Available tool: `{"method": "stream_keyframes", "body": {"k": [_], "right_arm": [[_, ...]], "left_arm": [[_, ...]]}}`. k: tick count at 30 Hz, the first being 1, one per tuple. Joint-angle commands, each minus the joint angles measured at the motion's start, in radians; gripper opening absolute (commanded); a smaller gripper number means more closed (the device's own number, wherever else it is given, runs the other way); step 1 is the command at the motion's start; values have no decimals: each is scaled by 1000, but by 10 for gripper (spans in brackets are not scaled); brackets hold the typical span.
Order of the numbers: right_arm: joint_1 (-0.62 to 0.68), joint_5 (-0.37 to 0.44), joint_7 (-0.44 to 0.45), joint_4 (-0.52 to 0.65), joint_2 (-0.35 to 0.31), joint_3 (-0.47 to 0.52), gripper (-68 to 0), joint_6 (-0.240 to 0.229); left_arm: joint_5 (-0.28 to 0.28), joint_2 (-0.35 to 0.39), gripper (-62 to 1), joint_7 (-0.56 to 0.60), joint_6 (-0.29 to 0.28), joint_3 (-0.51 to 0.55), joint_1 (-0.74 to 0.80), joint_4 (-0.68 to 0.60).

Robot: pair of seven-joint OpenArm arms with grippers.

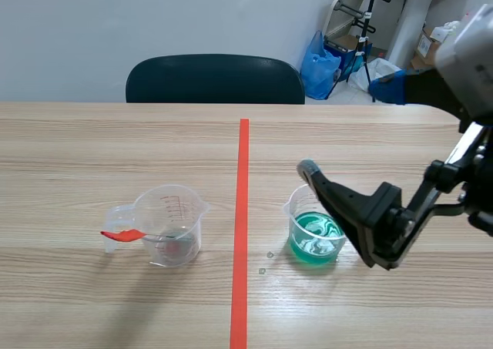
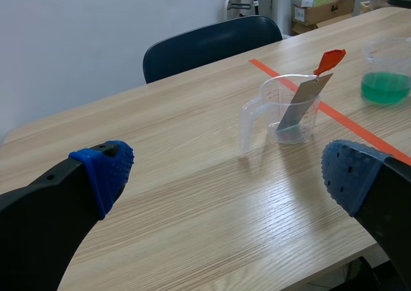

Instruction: Do the redox reaction experiment

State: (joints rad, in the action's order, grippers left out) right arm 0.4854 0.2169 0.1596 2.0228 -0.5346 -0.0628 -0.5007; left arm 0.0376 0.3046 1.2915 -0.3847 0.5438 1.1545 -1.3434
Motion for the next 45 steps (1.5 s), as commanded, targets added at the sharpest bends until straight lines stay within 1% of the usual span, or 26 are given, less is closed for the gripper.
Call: {"method": "stream_keyframes", "body": {"k": [1,5,7,9,13,17,19,21,23,25,26,29,31,33,34,39,43,45], "right_arm": [[-41,3,19,-13,-27,-25,4,5],[-115,-8,25,-55,-61,-132,4,5],[-157,-11,27,-82,-67,-195,4,0],[-204,-23,29,-112,-66,-262,4,-16],[-286,-71,85,-177,-66,-391,4,-20],[-361,-117,172,-239,-66,-513,4,-19],[-397,-134,213,-267,-60,-571,4,-17],[-427,-153,230,-297,-45,-622,4,-12],[-452,-182,247,-333,-21,-666,4,-7],[-472,-209,253,-372,8,-704,4,21],[-480,-227,259,-391,23,-718,4,39],[-505,-273,296,-449,68,-756,4,67],[-522,-300,320,-485,98,-778,4,68],[-539,-317,327,-516,126,-800,4,79],[-549,-326,327,-530,140,-810,4,92],[-593,-330,327,-581,192,-839,4,140],[-608,-330,327,-586,208,-840,4,179],[-613,-330,326,-586,208,-840,4,180]], "left_arm": [[-19,-8,14,20,2,7,6,-11],[-19,-51,14,19,3,22,9,-11],[-18,-76,14,19,17,29,17,-11],[-19,-95,14,20,36,30,34,-12],[-19,-122,14,20,35,30,79,-13],[-19,-143,14,21,40,30,124,-13],[-19,-150,14,21,42,30,143,-13],[-19,-158,14,27,58,30,161,-13],[-19,-167,14,29,58,30,162,-13],[-19,-174,14,27,59,30,162,-13],[-17,-174,14,28,59,30,162,-13],[-16,-174,14,29,59,30,162,-13],[-15,-174,14,28,60,30,162,-13],[-15,-174,14,28,60,30,162,-13],[-15,-173,14,28,60,30,162,-13],[-15,-174,14,28,61,30,162,-13],[-15,-174,14,28,61,30,162,-13],[-15,-174,14,28,61,30,162,-13]]}}
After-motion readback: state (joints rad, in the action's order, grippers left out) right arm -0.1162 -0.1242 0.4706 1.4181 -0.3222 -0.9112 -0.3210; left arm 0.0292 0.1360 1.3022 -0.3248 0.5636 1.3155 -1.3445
